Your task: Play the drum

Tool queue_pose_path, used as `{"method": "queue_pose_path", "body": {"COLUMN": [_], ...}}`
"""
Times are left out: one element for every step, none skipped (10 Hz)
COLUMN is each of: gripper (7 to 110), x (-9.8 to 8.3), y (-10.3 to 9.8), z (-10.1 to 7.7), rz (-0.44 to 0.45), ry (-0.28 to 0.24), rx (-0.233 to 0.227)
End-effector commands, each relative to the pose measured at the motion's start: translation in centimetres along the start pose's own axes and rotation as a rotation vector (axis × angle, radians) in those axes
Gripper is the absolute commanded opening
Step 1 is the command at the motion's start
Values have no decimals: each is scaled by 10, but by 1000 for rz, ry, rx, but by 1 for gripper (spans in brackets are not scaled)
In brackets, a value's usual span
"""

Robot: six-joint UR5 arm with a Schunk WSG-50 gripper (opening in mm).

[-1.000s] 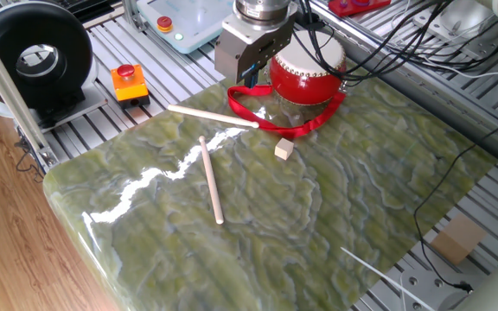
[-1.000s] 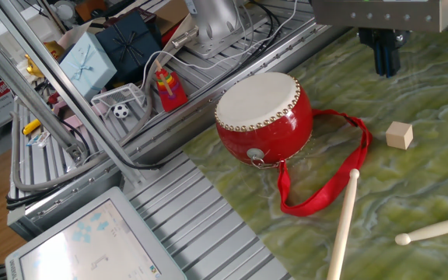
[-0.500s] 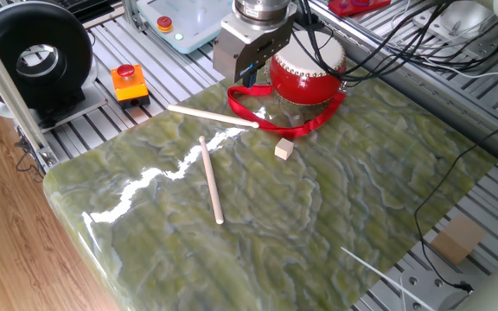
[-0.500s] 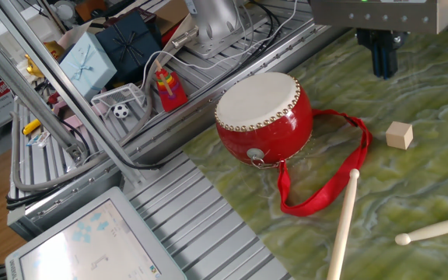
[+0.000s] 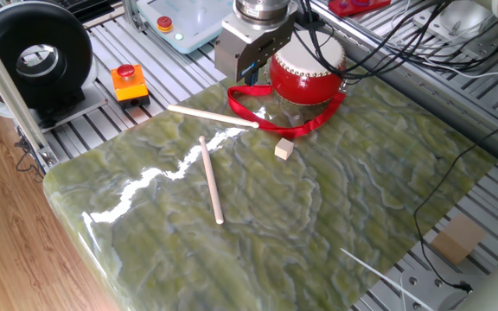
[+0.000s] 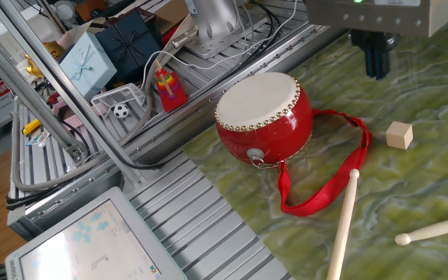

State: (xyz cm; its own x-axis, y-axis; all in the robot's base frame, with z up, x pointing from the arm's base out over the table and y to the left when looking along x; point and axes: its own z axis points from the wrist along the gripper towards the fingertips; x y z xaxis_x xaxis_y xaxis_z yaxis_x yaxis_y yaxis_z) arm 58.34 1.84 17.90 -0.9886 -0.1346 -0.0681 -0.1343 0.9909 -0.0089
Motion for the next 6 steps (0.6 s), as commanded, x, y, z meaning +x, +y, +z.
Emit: {"method": "queue_pose_path", "body": {"gripper": [7,7,7,7,7,7], "x": [-61,-83,-95,-96,-89,-87], "y": [5,7,5,4,-2,3], "z": [-8,-19,-23,-18,-10,6], "rz": [-16,-24,-50,-98,-179,-223], "ry": [29,47,51,52,75,72], "rx": [-37,-40,-32,-26,6,15]}}
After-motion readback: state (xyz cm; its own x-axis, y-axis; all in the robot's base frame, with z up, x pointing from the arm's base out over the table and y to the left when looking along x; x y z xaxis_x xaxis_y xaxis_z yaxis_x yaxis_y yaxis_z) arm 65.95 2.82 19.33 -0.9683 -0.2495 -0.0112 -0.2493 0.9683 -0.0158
